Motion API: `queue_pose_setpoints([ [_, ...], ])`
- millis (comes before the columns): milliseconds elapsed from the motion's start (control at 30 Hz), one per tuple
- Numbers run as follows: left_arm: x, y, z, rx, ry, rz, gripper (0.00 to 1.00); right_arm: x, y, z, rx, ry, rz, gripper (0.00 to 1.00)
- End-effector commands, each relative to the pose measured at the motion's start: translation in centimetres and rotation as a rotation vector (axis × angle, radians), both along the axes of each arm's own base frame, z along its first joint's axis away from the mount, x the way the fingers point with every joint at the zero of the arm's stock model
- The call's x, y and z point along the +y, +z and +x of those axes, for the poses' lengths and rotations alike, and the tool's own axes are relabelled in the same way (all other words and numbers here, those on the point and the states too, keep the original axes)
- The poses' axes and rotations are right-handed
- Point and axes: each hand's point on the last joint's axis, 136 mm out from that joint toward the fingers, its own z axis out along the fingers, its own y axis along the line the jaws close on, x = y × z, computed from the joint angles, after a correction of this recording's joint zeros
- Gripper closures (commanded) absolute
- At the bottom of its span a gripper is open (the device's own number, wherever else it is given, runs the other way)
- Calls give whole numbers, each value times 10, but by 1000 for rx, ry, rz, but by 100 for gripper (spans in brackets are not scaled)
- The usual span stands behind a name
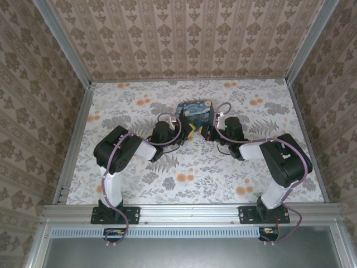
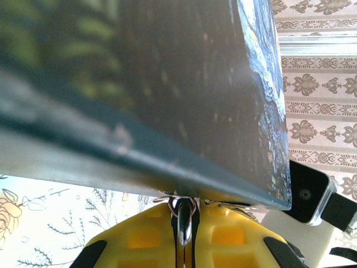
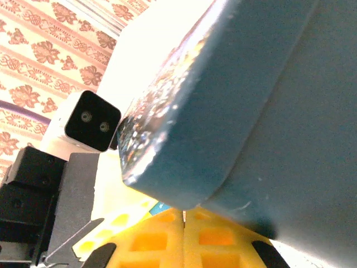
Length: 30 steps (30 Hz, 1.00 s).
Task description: Unlock the padlock with the key
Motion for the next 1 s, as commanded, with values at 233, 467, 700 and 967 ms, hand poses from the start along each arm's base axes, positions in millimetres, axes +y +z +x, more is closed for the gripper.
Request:
queue_pose_setpoints([
  [233,-38,47,-47,-67,-235,-84,100,42,52,-11,-49,86,256,100],
  [467,-37,57,-38,-60,-175,-171,100,35,32,-14,51,3,363,100],
  [700,-38,69,-40,-67,-179,-205,100,23,22,-8,62,-45,385,100],
  [967,-38,69,-47,-63,-212,-198,100,11,40,6,36,-42,424,100],
])
